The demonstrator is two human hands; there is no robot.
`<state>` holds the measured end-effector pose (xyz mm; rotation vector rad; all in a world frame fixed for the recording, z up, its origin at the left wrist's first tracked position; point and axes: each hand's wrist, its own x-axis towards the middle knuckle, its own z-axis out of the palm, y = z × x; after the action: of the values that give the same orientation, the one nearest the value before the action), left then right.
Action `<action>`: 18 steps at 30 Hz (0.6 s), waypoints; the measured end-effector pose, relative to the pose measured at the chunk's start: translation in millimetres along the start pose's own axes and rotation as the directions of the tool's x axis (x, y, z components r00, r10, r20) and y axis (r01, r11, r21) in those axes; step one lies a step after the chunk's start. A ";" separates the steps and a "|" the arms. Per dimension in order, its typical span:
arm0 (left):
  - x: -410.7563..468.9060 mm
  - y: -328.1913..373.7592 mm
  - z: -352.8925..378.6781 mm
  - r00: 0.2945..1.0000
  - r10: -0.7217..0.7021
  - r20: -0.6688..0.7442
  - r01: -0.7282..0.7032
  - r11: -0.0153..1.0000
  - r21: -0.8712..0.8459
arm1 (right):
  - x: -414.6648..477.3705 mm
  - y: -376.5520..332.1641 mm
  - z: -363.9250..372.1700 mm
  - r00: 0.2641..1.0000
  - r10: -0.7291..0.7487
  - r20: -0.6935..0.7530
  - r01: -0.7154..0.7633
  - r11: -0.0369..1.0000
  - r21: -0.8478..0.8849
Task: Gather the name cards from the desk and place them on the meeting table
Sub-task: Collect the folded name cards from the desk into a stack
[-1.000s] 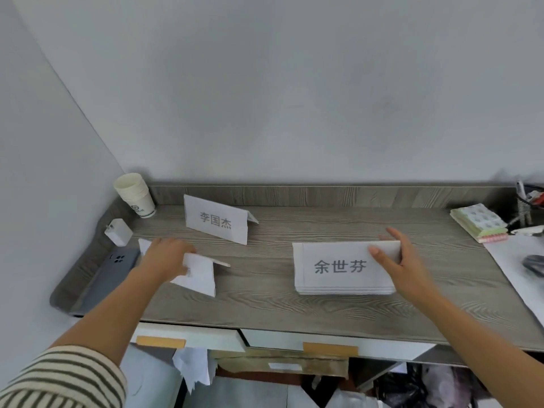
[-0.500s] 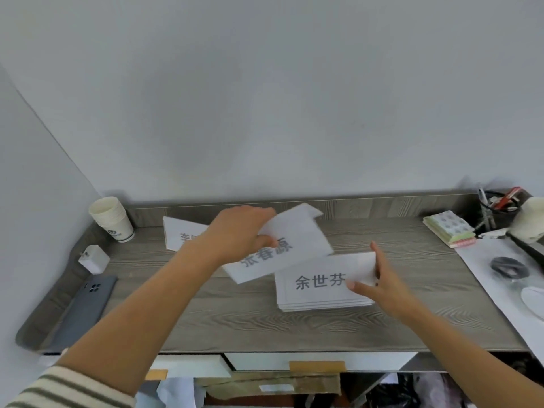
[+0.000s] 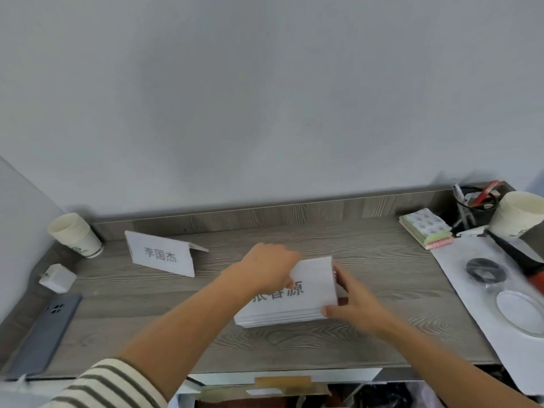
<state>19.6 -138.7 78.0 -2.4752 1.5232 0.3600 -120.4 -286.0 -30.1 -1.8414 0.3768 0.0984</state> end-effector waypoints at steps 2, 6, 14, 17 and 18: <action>0.6 0.1 5.4 1.000 -0.012 0.009 0.012 0.999 -0.035 | -1.9 -6.9 -6.2 0.999 -0.013 0.032 0.014 1.000 -0.015; -11.0 -12.0 15.0 0.994 -0.069 -0.082 0.052 0.980 -0.190 | 3.7 -39.1 -16.6 0.983 -0.138 -0.121 0.133 0.990 -0.045; -102.6 -101.9 83.6 0.721 -0.657 -0.218 0.310 0.588 -0.747 | 59.2 -140.7 10.1 0.898 -0.391 -0.203 0.347 0.912 -0.218; -130.5 -134.2 136.5 0.630 -0.772 -0.091 0.485 0.481 -0.731 | 95.3 -170.4 51.8 0.907 -0.416 -0.070 0.379 0.877 -0.295; -137.4 -141.3 153.5 0.619 -0.784 -0.048 0.529 0.462 -0.712 | 108.5 -178.2 68.8 0.914 -0.405 -0.016 0.378 0.867 -0.324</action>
<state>71.7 86.5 -16.7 -3.6124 0.2960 0.2860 45.1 -198.2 84.7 -2.2096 0.0338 -0.2130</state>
